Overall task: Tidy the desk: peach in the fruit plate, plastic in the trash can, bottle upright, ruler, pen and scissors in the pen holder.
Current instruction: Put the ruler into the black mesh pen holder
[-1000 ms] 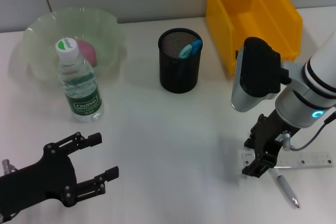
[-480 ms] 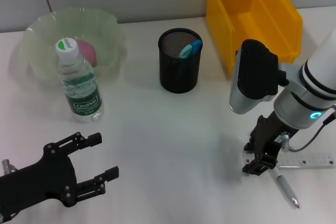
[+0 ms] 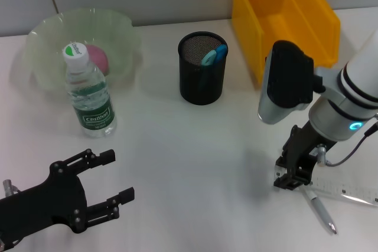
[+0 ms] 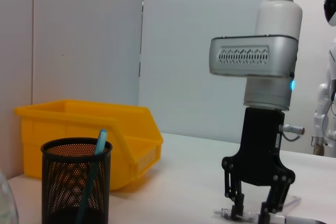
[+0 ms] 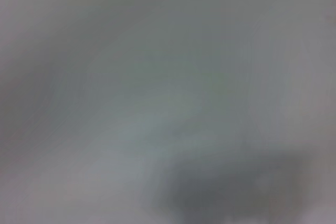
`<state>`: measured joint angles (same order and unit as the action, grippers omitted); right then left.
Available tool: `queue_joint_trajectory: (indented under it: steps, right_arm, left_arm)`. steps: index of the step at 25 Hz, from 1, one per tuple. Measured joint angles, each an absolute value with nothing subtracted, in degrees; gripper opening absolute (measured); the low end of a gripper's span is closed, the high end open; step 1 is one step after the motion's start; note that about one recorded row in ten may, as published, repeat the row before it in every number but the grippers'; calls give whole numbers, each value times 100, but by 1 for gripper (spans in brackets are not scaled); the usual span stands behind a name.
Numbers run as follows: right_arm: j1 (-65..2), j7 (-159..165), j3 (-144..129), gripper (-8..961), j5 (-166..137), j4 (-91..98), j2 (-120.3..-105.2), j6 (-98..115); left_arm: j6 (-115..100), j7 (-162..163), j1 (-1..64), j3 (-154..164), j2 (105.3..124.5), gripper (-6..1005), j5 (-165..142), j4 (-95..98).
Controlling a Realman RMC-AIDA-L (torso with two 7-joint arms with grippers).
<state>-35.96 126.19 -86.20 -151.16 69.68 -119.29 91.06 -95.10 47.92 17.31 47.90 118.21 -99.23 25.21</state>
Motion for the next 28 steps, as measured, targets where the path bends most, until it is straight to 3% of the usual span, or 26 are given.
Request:
queue_joint_trajectory:
  steps: [19, 28]
  right_arm:
    - [-3407, 13175, -7506, 387, -14567, 9516, -11957, 9193]
    - [-2748, 12481, -7311, 403, -13118, 10039, -11988, 6845]
  left_arm:
    - [-9596, 4784, 1757, 4790, 11814, 784, -9923, 2532]
    - [-9601, 4771, 1805, 4790, 11812, 785, -9923, 2532]
